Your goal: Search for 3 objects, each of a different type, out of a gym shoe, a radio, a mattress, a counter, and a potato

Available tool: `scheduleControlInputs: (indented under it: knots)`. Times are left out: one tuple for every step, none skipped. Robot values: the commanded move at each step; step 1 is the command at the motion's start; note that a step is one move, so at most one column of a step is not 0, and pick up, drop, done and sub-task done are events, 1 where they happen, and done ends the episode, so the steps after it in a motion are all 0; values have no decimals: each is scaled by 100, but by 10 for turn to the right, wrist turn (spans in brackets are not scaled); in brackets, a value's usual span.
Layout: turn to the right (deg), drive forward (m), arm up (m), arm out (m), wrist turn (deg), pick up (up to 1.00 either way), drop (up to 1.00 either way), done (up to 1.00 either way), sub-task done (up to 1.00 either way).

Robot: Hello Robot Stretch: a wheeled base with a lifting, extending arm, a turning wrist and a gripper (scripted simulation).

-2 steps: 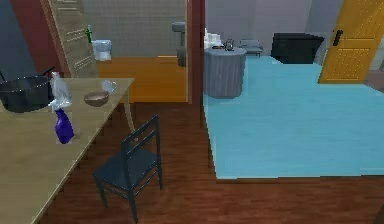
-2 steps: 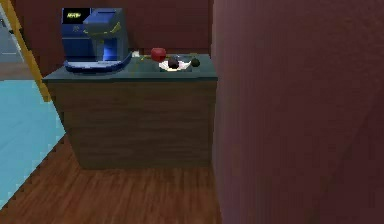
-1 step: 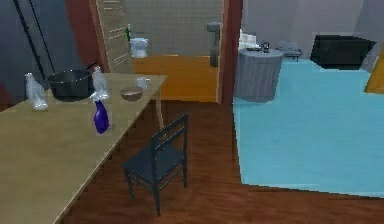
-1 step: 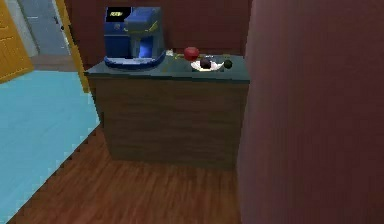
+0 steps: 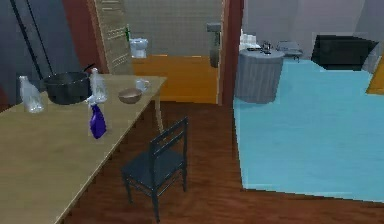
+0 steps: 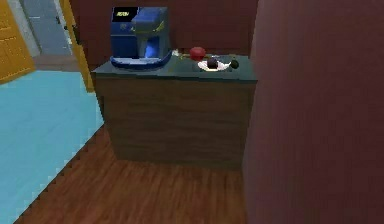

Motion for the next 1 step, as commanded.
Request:
scheduleControlInputs:
  knots:
    - [450,0,0,0,0,0,0,0,0]
